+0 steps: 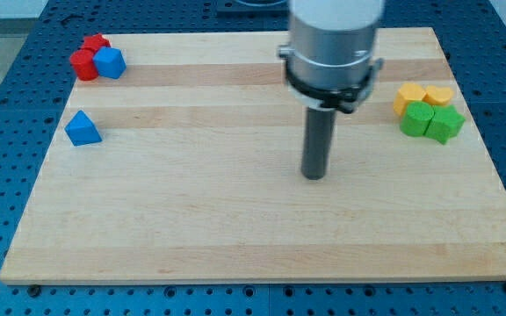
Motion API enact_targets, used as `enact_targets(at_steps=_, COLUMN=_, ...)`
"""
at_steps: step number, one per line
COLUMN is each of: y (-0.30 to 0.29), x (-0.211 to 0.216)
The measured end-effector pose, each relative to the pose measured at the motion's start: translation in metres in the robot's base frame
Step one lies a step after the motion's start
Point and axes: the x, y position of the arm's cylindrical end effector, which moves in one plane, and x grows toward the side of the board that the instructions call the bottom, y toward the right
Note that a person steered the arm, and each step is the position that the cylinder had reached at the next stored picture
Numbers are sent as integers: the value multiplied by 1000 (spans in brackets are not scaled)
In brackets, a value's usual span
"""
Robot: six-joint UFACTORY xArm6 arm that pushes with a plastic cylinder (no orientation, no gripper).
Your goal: Nudge the green star and the green circle left a bit
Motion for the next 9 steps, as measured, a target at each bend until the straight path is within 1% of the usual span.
enact_targets(at_steps=1, y=50, x=0)
enact_targets(at_steps=2, y=78, x=0)
enact_targets(at_steps=3, y=93, x=0)
enact_targets(at_steps=4, y=94, x=1)
enact_targets(at_steps=5, y=118, x=3)
enact_targets(at_steps=7, y=201, x=-4)
enact_targets(at_steps=9, y=207, x=-4)
